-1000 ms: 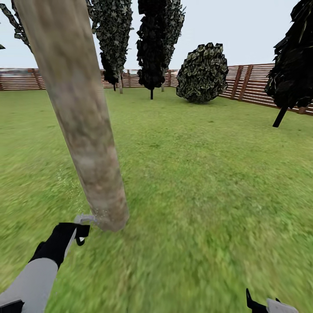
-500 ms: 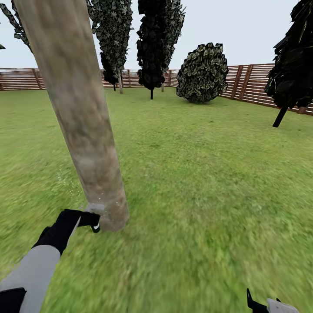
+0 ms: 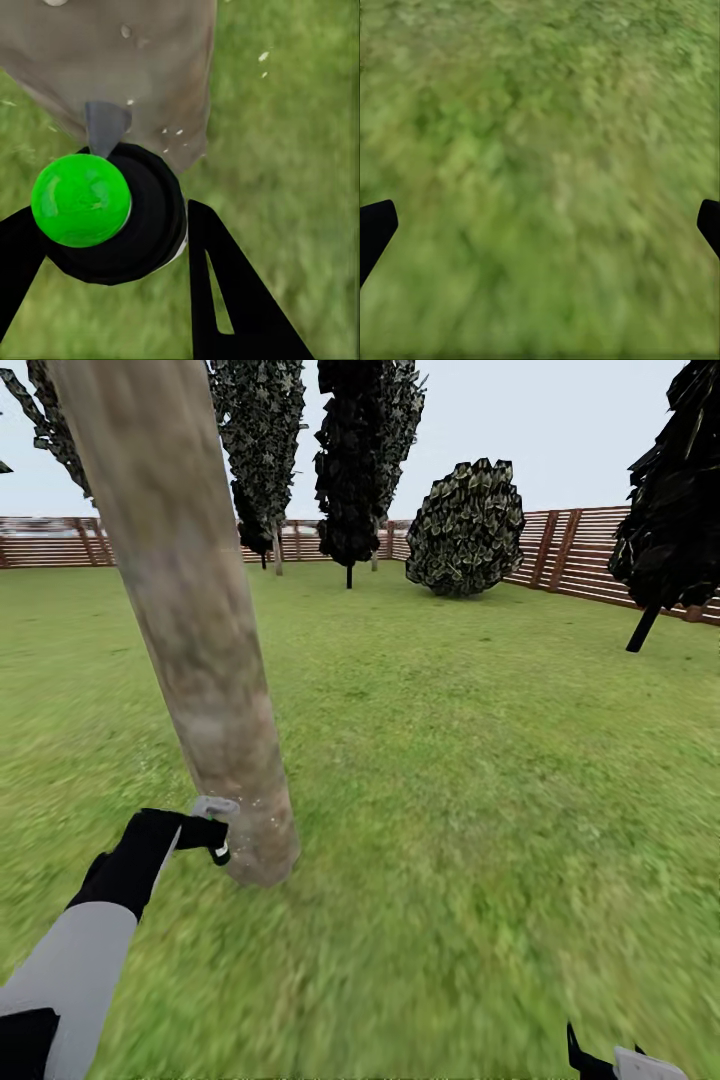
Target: In the garden, pick up the pesticide atomizer on the floor and spray pesticide onto both trees until each tree trunk is fully covered.
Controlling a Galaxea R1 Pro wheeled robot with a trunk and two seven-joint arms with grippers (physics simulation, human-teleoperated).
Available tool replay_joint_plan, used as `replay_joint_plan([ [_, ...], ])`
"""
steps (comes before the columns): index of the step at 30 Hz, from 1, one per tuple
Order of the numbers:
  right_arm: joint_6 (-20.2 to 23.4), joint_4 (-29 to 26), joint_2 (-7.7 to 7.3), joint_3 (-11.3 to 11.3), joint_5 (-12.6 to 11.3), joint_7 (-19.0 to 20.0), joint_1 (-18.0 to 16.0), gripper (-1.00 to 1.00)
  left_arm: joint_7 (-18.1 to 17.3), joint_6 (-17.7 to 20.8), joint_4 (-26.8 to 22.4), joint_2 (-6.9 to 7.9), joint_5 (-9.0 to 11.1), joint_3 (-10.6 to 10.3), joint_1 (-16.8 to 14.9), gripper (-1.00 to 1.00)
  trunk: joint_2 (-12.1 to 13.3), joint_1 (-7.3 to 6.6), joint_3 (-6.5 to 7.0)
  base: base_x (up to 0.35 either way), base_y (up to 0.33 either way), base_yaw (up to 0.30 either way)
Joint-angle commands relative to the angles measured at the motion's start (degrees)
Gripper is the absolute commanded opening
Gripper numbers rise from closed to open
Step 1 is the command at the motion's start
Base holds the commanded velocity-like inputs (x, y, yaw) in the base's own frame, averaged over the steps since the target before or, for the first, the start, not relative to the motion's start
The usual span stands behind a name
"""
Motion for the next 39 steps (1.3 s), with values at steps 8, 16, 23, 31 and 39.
replay_joint_plan([
  [8,0.0,0.0,0.00,0.0,0.0,0.0,0.0,1.00,-0.3,1.7,-2.6,4.62,0.1,0.0,-2.9,-1.00,0.0,0.00,0.00,-0.003,0.001,0.000],
  [16,0.0,0.0,0.00,0.0,0.0,0.0,0.0,1.00,-5.5,9.9,-5.7,7.14,-0.1,-1.1,-6.2,-1.00,0.0,0.00,0.00,0.000,0.000,0.000],
  [23,0.0,0.0,0.00,0.0,0.0,0.0,0.0,1.00,-5.4,9.9,-8.1,10.21,0.0,-1.4,-5.6,-1.00,0.0,0.00,0.00,0.000,-0.005,0.000],
  [31,0.0,0.0,0.00,0.0,0.0,0.0,0.0,1.00,-5.0,10.2,-8.6,9.24,-0.2,-5.3,-5.4,-1.00,0.0,0.00,0.00,-0.001,-0.237,0.000],
  [39,0.0,0.0,0.00,0.0,0.0,0.0,0.0,1.00,-4.8,10.1,-8.4,9.24,-0.3,-5.4,-5.4,-1.00,0.0,0.00,0.00,-0.036,-0.272,0.002],
])
